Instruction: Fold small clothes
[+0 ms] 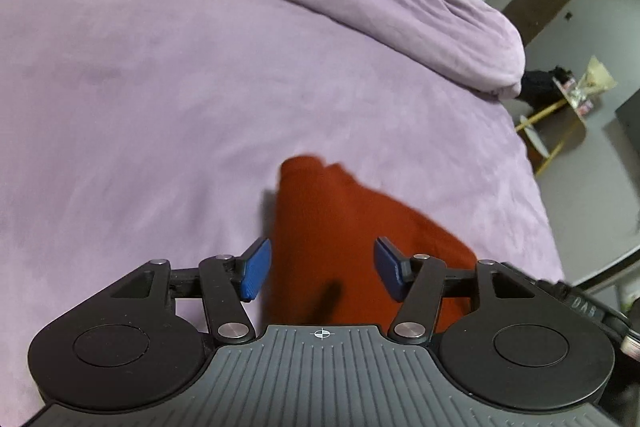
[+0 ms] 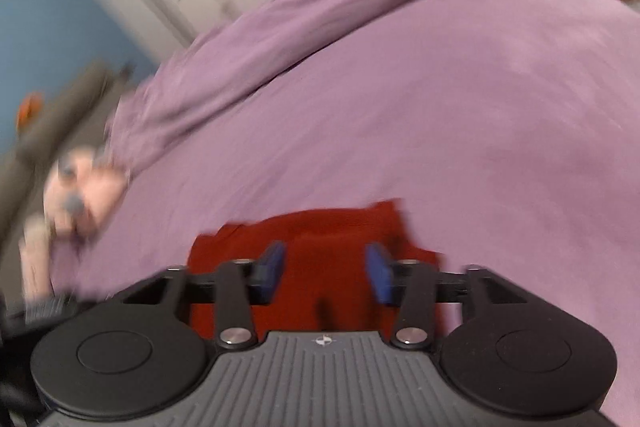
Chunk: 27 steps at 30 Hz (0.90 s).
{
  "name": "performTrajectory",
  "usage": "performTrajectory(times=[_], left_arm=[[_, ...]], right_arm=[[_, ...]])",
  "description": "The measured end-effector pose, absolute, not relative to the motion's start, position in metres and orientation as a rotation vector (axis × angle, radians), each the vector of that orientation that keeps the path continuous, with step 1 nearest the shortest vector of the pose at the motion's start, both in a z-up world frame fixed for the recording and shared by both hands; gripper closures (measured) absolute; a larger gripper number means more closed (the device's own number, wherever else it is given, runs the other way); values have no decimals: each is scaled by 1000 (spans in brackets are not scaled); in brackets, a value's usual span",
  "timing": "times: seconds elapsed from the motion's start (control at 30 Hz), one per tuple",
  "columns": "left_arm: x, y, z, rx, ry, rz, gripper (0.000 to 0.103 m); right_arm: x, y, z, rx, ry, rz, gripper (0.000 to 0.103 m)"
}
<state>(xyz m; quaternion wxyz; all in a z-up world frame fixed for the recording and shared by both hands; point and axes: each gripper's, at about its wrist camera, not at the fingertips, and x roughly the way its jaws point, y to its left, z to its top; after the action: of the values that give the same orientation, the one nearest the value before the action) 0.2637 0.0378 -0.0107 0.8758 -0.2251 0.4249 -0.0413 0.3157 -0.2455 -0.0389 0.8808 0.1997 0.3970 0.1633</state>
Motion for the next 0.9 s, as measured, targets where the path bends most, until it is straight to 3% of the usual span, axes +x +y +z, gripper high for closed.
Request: performTrajectory(times=[0.1, 0.23, 0.27, 0.4, 0.57, 0.7, 0.73, 0.9], left_arm=[[297, 6, -24, -369, 915, -35, 41], [324, -8, -59, -278, 951, 34, 40], [331, -10, -67, -244, 943, 49, 38], [350, -4, -92, -252, 948, 73, 24], [363, -8, -102, -199, 942, 102, 18], [349, 5, -94, -259, 928, 71, 20], [339, 9, -89, -282, 924, 50, 20], [229, 32, -63, -375, 803, -38, 23]], right_arm=[[345, -202, -46, 278, 882, 362, 84], [376, -169, -74, 155, 891, 319, 87], [381, -160, -78, 141, 886, 302, 92], [402, -157, -97, 144, 841, 270, 92], [420, -154, -111, 170, 867, 210, 90], [398, -169, -97, 227, 829, 247, 80], [385, -178, -91, 251, 822, 280, 72], [278, -228, -77, 418, 770, 365, 66]])
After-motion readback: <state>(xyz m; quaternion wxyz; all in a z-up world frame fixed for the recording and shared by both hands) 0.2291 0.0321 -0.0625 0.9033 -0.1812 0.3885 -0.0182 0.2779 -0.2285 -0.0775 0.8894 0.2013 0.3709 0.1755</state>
